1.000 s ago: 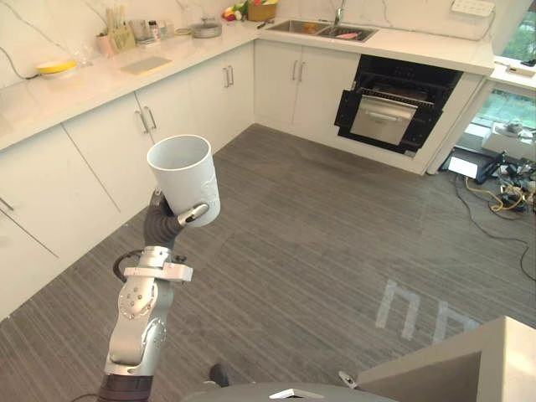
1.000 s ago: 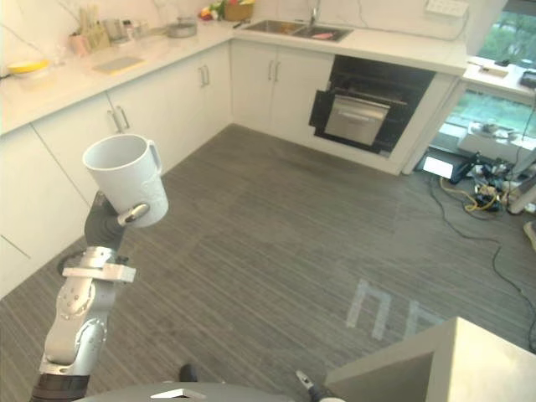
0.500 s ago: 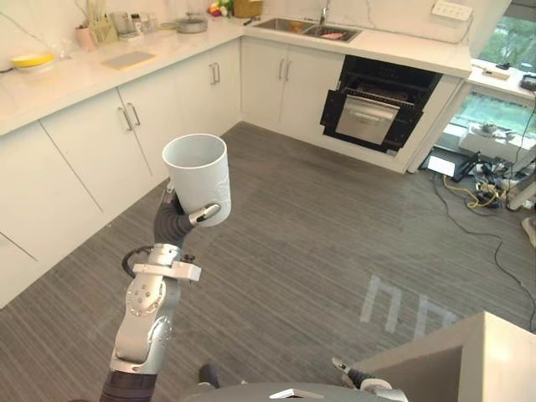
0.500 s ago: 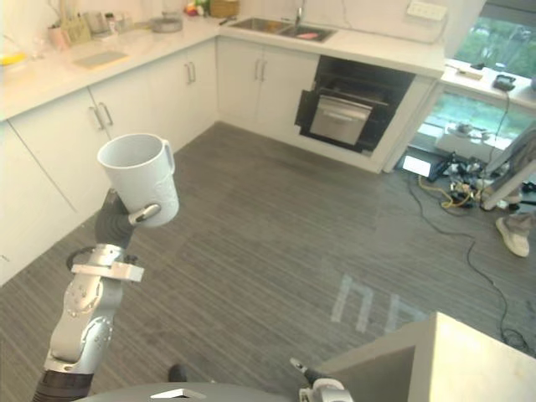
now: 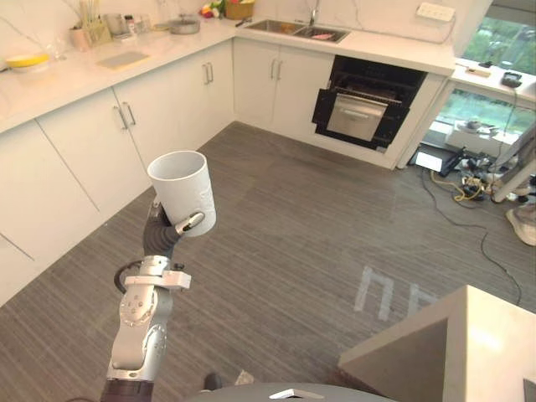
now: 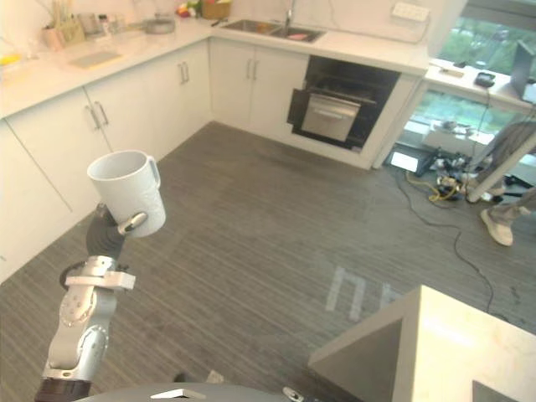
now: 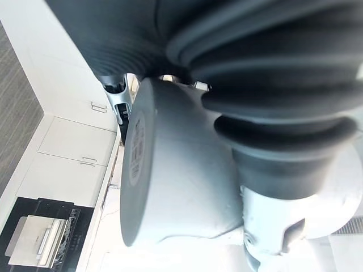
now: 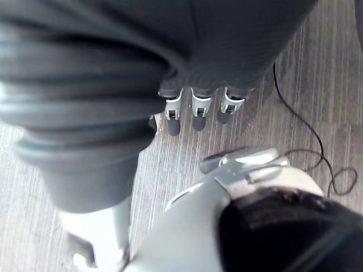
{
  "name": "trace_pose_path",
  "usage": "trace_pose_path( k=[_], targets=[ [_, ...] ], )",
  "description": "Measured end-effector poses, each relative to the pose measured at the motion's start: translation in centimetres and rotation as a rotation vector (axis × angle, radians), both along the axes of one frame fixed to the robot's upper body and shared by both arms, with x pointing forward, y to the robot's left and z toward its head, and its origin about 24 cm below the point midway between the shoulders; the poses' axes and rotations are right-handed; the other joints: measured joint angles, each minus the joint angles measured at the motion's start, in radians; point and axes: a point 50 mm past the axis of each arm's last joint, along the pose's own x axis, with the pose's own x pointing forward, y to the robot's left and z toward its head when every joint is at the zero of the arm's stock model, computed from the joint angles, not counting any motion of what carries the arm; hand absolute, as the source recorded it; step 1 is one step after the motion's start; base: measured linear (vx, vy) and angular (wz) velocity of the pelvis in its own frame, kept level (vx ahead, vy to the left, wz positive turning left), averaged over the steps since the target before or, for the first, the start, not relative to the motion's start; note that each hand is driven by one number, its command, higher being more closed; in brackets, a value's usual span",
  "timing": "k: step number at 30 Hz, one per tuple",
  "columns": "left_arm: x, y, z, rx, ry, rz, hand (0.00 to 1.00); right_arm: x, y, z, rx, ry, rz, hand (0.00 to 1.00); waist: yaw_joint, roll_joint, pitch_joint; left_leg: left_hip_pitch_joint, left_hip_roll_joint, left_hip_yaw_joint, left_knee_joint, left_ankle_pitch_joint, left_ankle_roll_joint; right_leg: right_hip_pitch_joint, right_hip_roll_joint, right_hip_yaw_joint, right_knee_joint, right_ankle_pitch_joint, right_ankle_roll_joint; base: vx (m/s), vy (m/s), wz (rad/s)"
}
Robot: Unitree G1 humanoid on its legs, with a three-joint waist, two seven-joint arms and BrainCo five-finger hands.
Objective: Walk over to the sink, pick up the cup, carry it to the dishwasher, place the cup inside the dishwasher, then close the dishwasher door
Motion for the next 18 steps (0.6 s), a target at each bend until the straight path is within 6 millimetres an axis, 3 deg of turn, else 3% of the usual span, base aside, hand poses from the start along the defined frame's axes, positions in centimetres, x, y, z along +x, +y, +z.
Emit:
trace_pose_path(
  k=[6, 8, 10, 12, 15, 17, 18],
  targets=[
    [-0.6, 0.3, -0.6, -0.061, -0.004, 0.011, 1.00, 0.3, 0.9, 0.1, 0.138, -0.062, -0.076, 0.00, 0.024, -0.004, 0.003, 0.012, -0.007, -0.053, 0.003, 0.007, -0.012, 0.022, 0.005, -0.002, 0.044, -0.043, -0.011, 0.11, -0.054, 0.30],
    [-0.9, 0.3, -0.7, -0.064, -0.001, 0.015, 1.00, -0.2, 0.8, -0.1, 0.139, -0.035, -0.080, 0.00, 0.043, -0.006, 0.006, 0.028, -0.003, -0.051, 0.009, -0.004, -0.023, 0.037, 0.007, 0.007, 0.048, -0.053, 0.001, 0.08, -0.073, 0.06],
    [-1.3, 0.3, -0.8, -0.076, -0.004, 0.020, 1.00, 0.5, 0.7, 0.0, 0.137, -0.050, -0.072, 0.00, 0.057, -0.001, 0.030, -0.055, 0.025, -0.041, 0.223, -0.114, -0.035, 0.039, 0.012, 0.006, 0.079, -0.071, -0.001, 0.02, -0.083, -0.06],
    [-1.5, 0.1, -1.1, -0.087, 0.008, 0.015, 1.00, 1.0, 0.3, 0.2, 0.137, -0.068, -0.063, 0.00, 0.057, 0.022, 0.043, -0.124, 0.067, -0.018, 0.391, -0.188, -0.038, 0.047, 0.032, -0.004, 0.096, -0.084, -0.005, -0.03, -0.027, 0.04],
    [-1.5, 0.1, -1.0, -0.097, 0.000, 0.014, 1.00, 1.1, 0.2, 0.2, 0.139, -0.076, -0.059, 0.00, 0.061, 0.024, 0.052, -0.137, 0.089, 0.018, 0.420, -0.194, -0.035, 0.057, 0.040, -0.014, 0.104, -0.101, -0.018, -0.05, -0.014, 0.25],
    [-1.6, 0.4, -1.0, -0.112, -0.008, 0.034, 1.00, 1.9, 0.0, 0.4, 0.138, -0.095, -0.049, 0.00, 0.085, 0.013, 0.111, -0.175, 0.090, 0.008, 0.504, -0.211, -0.069, 0.093, 0.032, -0.007, 0.090, -0.112, -0.029, -0.14, -0.025, 0.11],
    [-1.8, 0.6, -1.1, -0.110, -0.003, 0.042, 1.00, 1.9, -0.2, 0.4, 0.134, -0.094, -0.040, 0.00, 0.096, 0.024, 0.114, -0.193, 0.088, -0.003, 0.480, -0.225, -0.075, 0.095, 0.027, -0.005, 0.087, -0.112, -0.030, -0.19, -0.010, 0.02]
  ],
)
